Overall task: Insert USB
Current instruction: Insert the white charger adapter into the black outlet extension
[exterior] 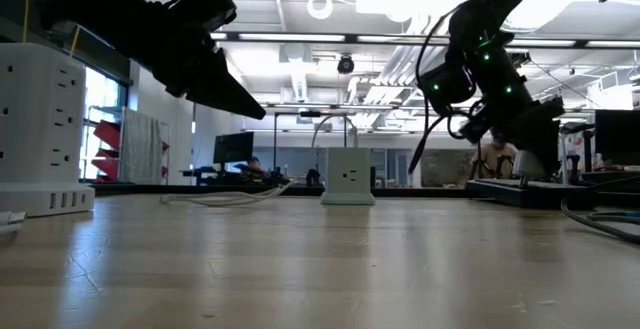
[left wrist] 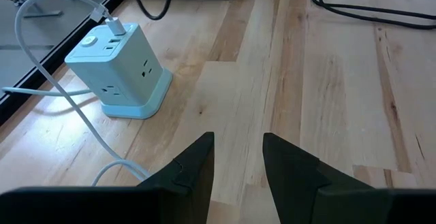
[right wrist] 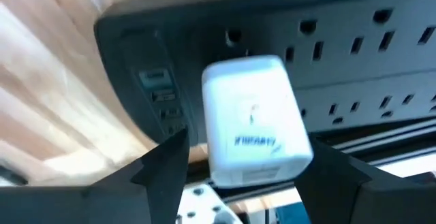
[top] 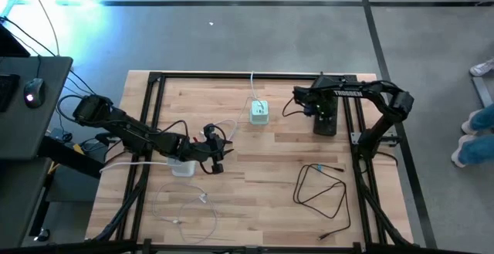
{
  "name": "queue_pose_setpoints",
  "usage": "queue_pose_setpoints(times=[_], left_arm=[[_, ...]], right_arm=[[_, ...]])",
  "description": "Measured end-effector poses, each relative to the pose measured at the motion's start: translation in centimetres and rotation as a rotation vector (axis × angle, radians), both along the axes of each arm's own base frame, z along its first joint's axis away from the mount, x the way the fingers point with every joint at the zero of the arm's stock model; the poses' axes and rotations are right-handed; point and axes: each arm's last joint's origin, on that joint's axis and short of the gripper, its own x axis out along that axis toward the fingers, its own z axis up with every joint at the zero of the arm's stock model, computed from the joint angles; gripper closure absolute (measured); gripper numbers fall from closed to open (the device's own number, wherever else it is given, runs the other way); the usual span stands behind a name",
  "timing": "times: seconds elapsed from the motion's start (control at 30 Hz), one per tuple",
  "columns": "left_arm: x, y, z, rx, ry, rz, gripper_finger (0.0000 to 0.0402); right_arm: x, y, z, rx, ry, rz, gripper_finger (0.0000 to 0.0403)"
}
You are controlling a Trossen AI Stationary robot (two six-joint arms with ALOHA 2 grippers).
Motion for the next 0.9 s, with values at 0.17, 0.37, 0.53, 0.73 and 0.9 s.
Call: queue_pose_setpoints(times=[0.17,0.37,0.53,0.73,0.9], left_arm=[[0.0,0.0,0.0,0.000,0.000,0.000,0.0298],[0.0,0.0,0.0,0.000,0.000,0.000,0.0298],[0.0,0.0,0.0,0.000,0.000,0.000,0.0298],[0.0,0.0,0.0,0.000,0.000,0.000,0.0298],[0.0,0.0,0.0,0.000,0.000,0.000,0.0298]], right_arm=[[-0.3,0.1,0.2,-0.002,0.044,0.008,0.0210],[0.1,-0.4,1.7,-0.060,0.072,0.034,0.0265],[1.6,-1.2,3.8,-0.098,-0.029,0.016,0.0321],[1.7,-1.4,4.2,-0.078,-0.056,-0.019,0.0393],[1.3,-1.0,3.6,-0.025,-0.044,-0.059,0.0401]])
